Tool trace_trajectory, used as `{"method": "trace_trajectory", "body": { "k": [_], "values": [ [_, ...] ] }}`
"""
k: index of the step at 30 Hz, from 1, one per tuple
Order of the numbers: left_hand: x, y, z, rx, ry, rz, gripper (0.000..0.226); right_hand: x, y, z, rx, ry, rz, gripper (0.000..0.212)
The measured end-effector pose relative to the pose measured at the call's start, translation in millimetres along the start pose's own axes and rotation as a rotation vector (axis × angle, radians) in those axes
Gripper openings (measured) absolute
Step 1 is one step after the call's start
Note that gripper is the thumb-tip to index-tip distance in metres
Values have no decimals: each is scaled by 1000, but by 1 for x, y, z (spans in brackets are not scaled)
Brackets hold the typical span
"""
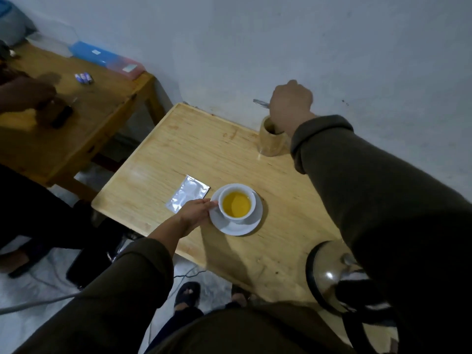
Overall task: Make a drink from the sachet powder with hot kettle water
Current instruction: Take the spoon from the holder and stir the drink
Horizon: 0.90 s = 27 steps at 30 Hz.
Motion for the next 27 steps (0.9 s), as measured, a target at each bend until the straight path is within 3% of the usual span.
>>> {"method": "trace_trajectory", "body": {
  "k": [9,14,19,23,27],
  "values": [
    [-3,11,-6,105,136,6,16,10,-86,26,-56,741,310,17],
    [0,23,-12,162,271,36,44,31,-134,55,-85,1254,617,12],
    [2,33,-14,239,325,28,59,55,-161,70,-97,1185,646,11],
    [2,44,-15,260,371,12,46,65,-173,73,-173,1162,687,33],
    [-1,41,-16,212,381,3,40,72,-180,70,-267,1142,631,32]
  ]
}}
Point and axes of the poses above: each hand's wrist, its own y-axis towards the middle knuckle, its own z-axis out of the palm, x = y × z, the point moved 6 cm from there along y, towards the middle knuckle, and after that the axes turned 3 degrees about -y, right-handed, at the moved point
